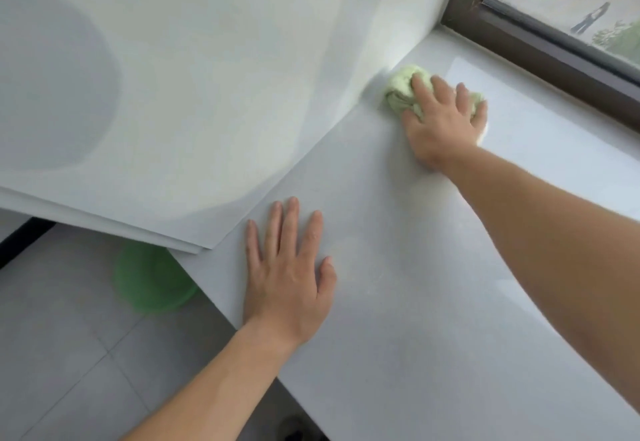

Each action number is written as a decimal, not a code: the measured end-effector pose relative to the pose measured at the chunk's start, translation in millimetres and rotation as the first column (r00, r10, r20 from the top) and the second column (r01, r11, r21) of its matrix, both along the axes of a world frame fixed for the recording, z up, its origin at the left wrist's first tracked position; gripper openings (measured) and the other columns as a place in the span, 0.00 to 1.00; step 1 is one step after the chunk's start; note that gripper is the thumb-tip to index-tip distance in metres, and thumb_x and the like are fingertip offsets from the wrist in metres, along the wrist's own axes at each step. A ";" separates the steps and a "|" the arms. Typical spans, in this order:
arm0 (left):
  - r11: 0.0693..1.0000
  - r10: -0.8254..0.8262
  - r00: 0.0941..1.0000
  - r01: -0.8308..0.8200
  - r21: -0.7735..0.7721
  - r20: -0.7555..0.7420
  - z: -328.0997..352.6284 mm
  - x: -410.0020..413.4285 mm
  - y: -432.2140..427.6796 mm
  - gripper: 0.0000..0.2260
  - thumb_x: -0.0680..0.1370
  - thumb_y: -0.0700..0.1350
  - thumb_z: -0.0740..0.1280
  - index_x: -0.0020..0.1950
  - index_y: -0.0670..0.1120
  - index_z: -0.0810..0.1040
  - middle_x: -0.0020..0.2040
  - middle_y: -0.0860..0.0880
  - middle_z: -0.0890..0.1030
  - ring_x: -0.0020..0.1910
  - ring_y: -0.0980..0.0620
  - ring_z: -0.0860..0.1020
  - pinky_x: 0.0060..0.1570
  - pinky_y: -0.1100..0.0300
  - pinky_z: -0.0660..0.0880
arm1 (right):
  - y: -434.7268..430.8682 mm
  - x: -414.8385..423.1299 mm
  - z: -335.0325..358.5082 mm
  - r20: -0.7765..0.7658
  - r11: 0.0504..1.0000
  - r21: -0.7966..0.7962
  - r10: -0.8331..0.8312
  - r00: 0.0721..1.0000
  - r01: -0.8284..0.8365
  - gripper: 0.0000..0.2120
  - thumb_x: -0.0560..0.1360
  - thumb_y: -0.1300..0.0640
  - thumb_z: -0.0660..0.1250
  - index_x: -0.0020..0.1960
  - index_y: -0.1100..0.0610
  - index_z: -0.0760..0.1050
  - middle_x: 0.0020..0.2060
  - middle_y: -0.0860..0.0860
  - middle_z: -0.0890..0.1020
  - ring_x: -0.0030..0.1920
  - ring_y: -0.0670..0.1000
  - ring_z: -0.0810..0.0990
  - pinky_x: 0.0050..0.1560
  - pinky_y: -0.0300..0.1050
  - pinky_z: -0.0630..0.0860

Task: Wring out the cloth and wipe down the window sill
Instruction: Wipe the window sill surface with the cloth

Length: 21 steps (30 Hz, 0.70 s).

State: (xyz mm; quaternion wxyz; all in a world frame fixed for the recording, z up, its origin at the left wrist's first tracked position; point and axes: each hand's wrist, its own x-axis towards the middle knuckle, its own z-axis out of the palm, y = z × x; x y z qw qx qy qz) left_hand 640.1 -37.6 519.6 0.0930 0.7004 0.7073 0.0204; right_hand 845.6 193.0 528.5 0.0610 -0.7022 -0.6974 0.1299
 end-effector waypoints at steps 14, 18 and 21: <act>0.999 0.030 0.997 -0.032 0.028 0.075 0.5 -0.4 -1.6 0.30 0.79 0.57 0.50 0.79 0.46 0.56 0.82 0.45 0.50 0.80 0.48 0.43 0.76 0.38 0.43 | -61.3 -43.4 -2.6 -0.011 0.986 0.038 0.164 0.986 -0.163 0.25 0.80 0.42 0.51 0.77 0.37 0.52 0.79 0.45 0.55 0.79 0.56 0.48 0.76 0.61 0.39; 0.997 0.034 0.990 -0.044 0.066 0.138 1.0 -1.6 -3.7 0.29 0.79 0.56 0.50 0.77 0.43 0.61 0.81 0.44 0.55 0.80 0.48 0.47 0.77 0.39 0.43 | -129.4 -27.6 -3.9 0.023 0.851 0.051 0.523 0.852 -0.523 0.26 0.80 0.42 0.54 0.77 0.38 0.55 0.78 0.44 0.59 0.78 0.56 0.52 0.76 0.59 0.44; 0.997 0.021 0.981 -0.035 0.074 0.192 2.0 -5.4 -6.1 0.26 0.79 0.54 0.51 0.75 0.43 0.63 0.81 0.44 0.56 0.80 0.48 0.48 0.77 0.41 0.42 | -111.8 8.8 -4.5 0.041 0.932 0.039 0.358 0.933 -0.359 0.26 0.79 0.42 0.54 0.77 0.38 0.54 0.78 0.45 0.58 0.79 0.56 0.52 0.77 0.58 0.43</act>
